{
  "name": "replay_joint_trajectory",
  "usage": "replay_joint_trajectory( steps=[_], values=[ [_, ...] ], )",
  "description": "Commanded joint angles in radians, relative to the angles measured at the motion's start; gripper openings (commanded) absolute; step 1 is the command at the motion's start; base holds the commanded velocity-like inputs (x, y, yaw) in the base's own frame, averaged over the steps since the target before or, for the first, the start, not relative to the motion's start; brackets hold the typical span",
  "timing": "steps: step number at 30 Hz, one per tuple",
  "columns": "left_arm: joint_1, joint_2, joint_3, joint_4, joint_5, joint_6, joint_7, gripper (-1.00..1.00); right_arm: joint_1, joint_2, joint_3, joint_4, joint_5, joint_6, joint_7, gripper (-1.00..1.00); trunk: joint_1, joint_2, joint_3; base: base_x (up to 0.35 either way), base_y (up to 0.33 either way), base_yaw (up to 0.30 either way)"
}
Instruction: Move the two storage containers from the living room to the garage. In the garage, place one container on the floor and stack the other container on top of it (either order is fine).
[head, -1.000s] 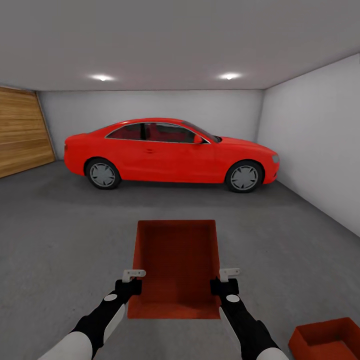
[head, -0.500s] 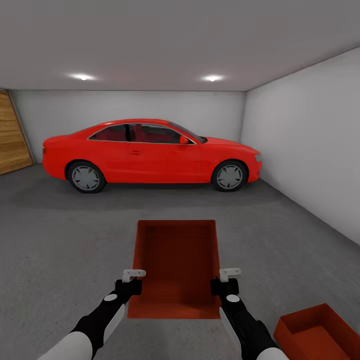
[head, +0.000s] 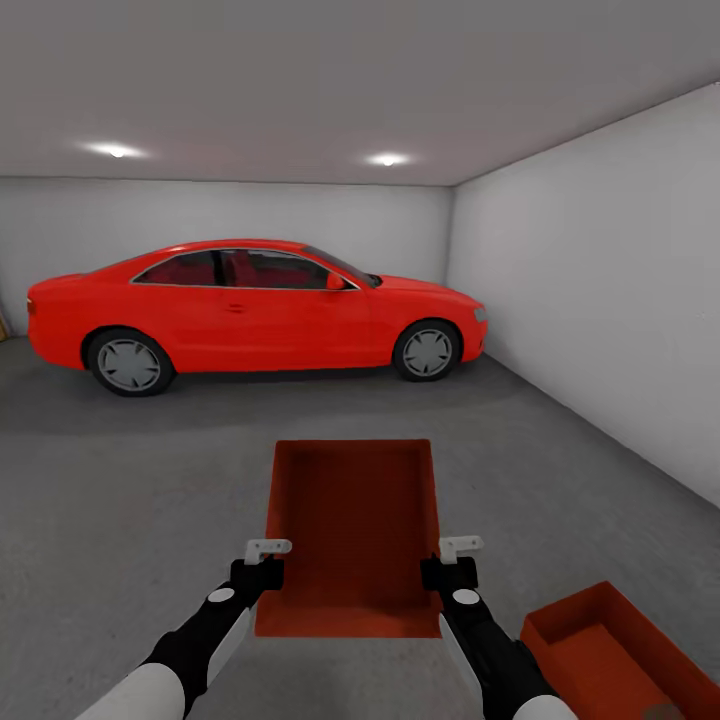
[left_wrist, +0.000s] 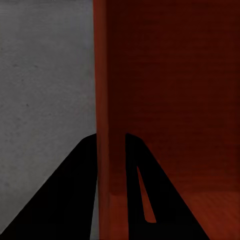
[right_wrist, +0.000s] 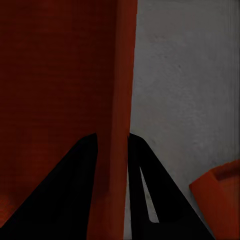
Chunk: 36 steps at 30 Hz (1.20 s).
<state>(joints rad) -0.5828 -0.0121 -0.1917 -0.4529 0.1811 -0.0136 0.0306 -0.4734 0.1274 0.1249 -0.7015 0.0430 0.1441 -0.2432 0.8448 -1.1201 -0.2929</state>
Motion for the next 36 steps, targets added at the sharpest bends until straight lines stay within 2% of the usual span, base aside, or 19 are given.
replay_joint_trajectory(
  steps=[1, 19, 29, 36],
  values=[
    [0.000, 0.000, -0.038, 0.005, 0.015, -0.002, -0.008, -1.00, -0.001, 0.029, 0.052, -0.026, 0.014, 0.005, 0.002, -1.00, 0.000, -0.001, -0.001, 0.000, 0.000, -0.164],
    [0.000, 0.000, -0.038, 0.004, 0.015, -0.001, -0.008, -1.00, -0.001, 0.029, 0.052, -0.026, 0.014, 0.005, 0.001, -1.00, 0.000, -0.001, -0.001, 0.000, 0.000, -0.111],
    [0.000, -0.001, -0.038, 0.005, 0.015, -0.001, -0.008, -1.00, -0.001, 0.029, 0.052, -0.026, 0.014, 0.005, 0.002, -1.00, 0.000, -0.001, 0.004, 0.003, 0.000, -0.203],
    [0.000, 0.000, -0.038, 0.005, 0.014, 0.000, -0.008, -1.00, -0.001, 0.029, 0.052, -0.026, 0.014, 0.005, 0.001, -1.00, 0.000, -0.001, 0.004, 0.203, 0.000, -0.050]
  ],
)
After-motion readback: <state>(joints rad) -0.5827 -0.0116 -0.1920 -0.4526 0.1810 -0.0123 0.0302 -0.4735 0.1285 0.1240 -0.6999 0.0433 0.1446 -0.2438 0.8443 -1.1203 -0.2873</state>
